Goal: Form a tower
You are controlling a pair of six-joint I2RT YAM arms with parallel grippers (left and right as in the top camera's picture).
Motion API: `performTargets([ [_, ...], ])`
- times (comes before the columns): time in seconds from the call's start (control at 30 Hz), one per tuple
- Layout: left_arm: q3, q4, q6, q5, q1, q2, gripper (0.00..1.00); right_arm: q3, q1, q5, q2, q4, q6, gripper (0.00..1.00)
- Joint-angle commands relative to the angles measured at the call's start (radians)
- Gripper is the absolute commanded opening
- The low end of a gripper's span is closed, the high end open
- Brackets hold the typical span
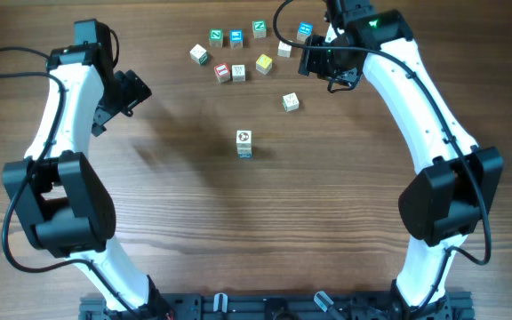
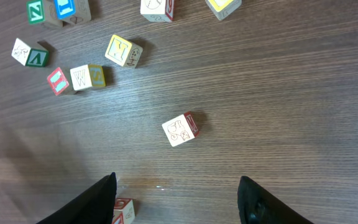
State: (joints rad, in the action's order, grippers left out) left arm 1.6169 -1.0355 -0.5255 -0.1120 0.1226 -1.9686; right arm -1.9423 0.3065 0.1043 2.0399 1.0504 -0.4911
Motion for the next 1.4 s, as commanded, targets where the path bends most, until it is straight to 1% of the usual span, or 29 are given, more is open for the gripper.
performTargets([
  [0.0, 0.016, 0.0, 0.001, -0.013, 0.001, 0.029, 1.0, -0.019, 0.002, 0.008, -0.024, -0.004, 0.021, 0.69],
  [0.03, 0.016, 0.0, 0.001, -0.013, 0.001, 0.029, 1.0, -0.019, 0.002, 0.009, -0.024, -0.01, 0.02, 0.7],
  [0.1, 0.016, 0.0, 0.001, -0.013, 0.001, 0.029, 1.0, -0.019, 0.002, 0.017, -0.024, -0.011, 0.021, 0.58],
  [0.17, 0.016, 0.0, 0.001, -0.013, 0.001, 0.029, 1.0, -0.021, 0.002, 0.024, -0.024, -0.027, 0.023, 0.29],
  [0.23, 0.016, 0.0, 0.001, -0.013, 0.001, 0.029, 1.0, -0.021, 0.002, 0.024, -0.024, -0.052, 0.076, 0.04],
  [0.33, 0.016, 0.0, 0.001, -0.013, 0.001, 0.029, 1.0, -0.021, 0.002, 0.015, -0.024, -0.108, 0.179, 0.04],
  [0.43, 0.016, 0.0, 0.001, -0.013, 0.001, 0.029, 1.0, -0.018, 0.002, -0.03, -0.022, -0.137, 0.175, 0.04],
  [0.57, 0.016, 0.0, 0.001, -0.013, 0.001, 0.029, 1.0, 0.008, 0.002, -0.029, 0.0, -0.229, 0.174, 0.04],
  [0.7, 0.016, 0.0, 0.001, -0.013, 0.001, 0.029, 1.0, 0.02, 0.002, -0.029, 0.058, -0.308, 0.176, 0.05],
  [0.8, 0.016, 0.0, 0.001, -0.013, 0.001, 0.029, 1.0, 0.02, 0.006, -0.029, 0.116, -0.366, 0.175, 0.14],
  [0.83, 0.016, 0.0, 0.001, -0.013, 0.001, 0.029, 1.0, 0.02, 0.008, -0.029, 0.139, -0.392, 0.175, 0.22],
  [0.9, 0.016, 0.0, 0.001, -0.013, 0.001, 0.029, 1.0, 0.02, 0.023, -0.029, 0.188, -0.458, 0.143, 0.62],
  [0.93, 0.016, 0.0, 0.001, -0.013, 0.001, 0.029, 1.0, 0.02, 0.029, -0.029, 0.206, -0.48, 0.12, 0.72],
  [0.97, 0.016, 0.0, 0.001, -0.013, 0.001, 0.029, 1.0, 0.02, 0.038, -0.029, 0.226, -0.508, 0.096, 0.76],
  [1.1, 0.016, 0.0, 0.001, -0.013, 0.001, 0.029, 1.0, 0.02, 0.085, -0.038, 0.315, -0.631, -0.013, 0.84],
  [1.2, 0.016, 0.0, 0.001, -0.013, 0.001, 0.029, 1.0, 0.02, 0.127, -0.182, 0.363, -0.69, -0.07, 0.86],
  [1.27, 0.016, 0.0, 0.001, -0.013, 0.001, 0.029, 1.0, 0.02, 0.159, -0.298, 0.392, -0.703, -0.124, 0.86],
  [1.37, 0.016, 0.0, 0.001, -0.013, 0.001, 0.029, 1.0, 0.02, 0.191, -0.398, 0.416, -0.704, -0.175, 0.86],
])
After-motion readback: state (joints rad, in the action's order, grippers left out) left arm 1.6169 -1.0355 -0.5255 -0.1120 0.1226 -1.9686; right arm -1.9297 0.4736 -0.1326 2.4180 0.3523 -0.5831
